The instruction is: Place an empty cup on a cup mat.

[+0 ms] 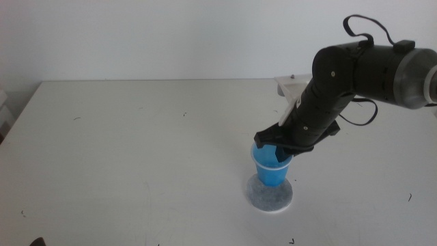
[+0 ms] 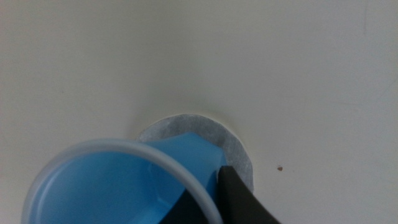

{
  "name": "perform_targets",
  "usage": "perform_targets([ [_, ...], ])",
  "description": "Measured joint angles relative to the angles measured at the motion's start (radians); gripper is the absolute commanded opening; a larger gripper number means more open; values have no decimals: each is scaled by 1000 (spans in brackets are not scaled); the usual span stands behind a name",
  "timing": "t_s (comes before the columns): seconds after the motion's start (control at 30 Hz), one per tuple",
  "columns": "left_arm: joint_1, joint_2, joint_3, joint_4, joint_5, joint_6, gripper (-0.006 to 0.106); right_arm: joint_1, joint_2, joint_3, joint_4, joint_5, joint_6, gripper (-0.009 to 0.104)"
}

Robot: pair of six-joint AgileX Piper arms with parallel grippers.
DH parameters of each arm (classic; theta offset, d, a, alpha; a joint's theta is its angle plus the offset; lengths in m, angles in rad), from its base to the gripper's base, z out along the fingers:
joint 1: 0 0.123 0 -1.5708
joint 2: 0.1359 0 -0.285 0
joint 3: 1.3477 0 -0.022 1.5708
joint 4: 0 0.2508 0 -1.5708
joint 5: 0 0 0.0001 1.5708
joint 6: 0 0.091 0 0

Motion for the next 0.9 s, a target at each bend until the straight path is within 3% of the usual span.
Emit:
perform_targets([
  [0.37, 0, 0, 0, 0, 0, 0, 105, 0, 2, 117, 45, -112, -3, -1],
  [0.73, 0, 0, 0, 0, 0, 0, 105, 0, 19, 123, 49, -145, -3, -1],
  [0.9, 0, 0, 0, 0, 0, 0, 105, 0, 20, 123, 32, -142, -3, 14],
])
